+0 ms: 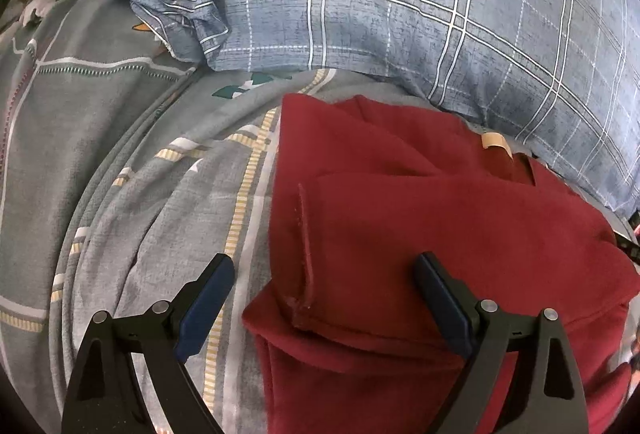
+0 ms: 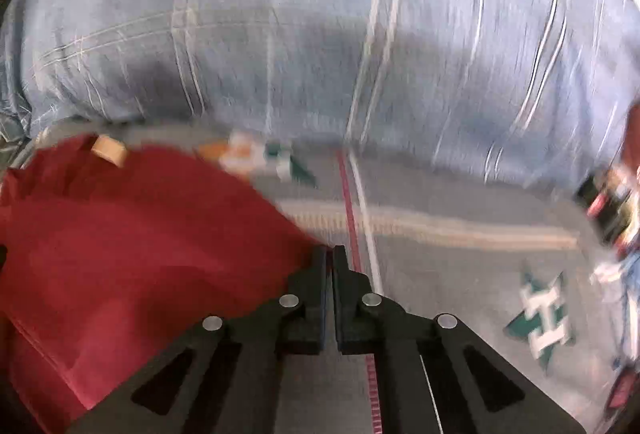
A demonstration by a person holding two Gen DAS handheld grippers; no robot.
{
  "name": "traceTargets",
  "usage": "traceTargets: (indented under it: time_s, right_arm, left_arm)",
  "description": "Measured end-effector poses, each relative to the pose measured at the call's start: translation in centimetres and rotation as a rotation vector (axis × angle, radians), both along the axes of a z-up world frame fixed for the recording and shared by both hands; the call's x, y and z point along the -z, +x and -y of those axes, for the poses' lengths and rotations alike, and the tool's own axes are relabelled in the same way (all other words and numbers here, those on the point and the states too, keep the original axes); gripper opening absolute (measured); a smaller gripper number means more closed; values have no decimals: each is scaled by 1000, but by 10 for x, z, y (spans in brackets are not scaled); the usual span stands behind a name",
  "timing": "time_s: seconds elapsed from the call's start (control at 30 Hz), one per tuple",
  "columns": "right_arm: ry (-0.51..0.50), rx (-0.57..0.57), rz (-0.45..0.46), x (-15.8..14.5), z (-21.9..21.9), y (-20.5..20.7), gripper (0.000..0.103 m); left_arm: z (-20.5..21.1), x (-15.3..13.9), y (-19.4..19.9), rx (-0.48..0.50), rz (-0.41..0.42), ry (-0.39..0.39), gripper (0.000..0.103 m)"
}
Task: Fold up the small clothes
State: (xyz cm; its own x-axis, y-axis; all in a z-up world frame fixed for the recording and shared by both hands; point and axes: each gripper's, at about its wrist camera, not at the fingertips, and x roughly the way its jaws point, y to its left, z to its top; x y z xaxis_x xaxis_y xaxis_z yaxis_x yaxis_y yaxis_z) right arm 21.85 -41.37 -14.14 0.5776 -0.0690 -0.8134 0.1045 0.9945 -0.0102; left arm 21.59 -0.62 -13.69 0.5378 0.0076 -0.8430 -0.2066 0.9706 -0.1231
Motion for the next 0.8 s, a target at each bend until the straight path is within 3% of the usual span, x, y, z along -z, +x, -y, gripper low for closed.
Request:
traceTargets:
  time_s: [0.07,0.13,0.2,0.33,0.4,0.53,0.57,0.6,0.67,0.73,0.77,0.8]
  right_arm:
    - [105,-3,45,-18,7,-19,8]
    - [158,-80,88,-38,-4,-40,14]
    - [150,-169,90,-46,-25,-51,32]
    - [39,-240,-119,0,-59,-63,31]
    - [-6,-271,-57,2,-61,-80,31]
    - [99,-214,-23,-23,-44,-89,34]
    - [115,-186,15,-30,-39,-87,43]
    - [118,-145,46,-31,-33,-81,64]
    - [130,-62,79,-30,-26,-61,87]
    - [159,-41,23,-15,-24,-36,83]
    - [159,-56,-13,-3,-28,-25,69]
    - [126,-72,-38,5,-34,-18,33]
  left_arm:
    - [-1,1,1,-4,-3,-8,92]
    - [0,1,0,-7,0,-5,92]
    - [1,1,0,-2,6,7,92]
    - [-2,-1,-4,-7,4,7,93]
    - [-5,-4,-5,-16,6,2,92]
    - [-7,-6,-6,-30,11,15,92]
    - [-7,-6,-6,-32,8,12,92]
    - [-7,-5,-6,-34,5,12,92]
    - [-5,-3,-5,-34,5,16,92]
    - [-5,-2,-5,-31,3,20,93]
    - [-6,-1,-4,-29,1,18,93]
    - [-7,0,-3,-27,-2,12,93]
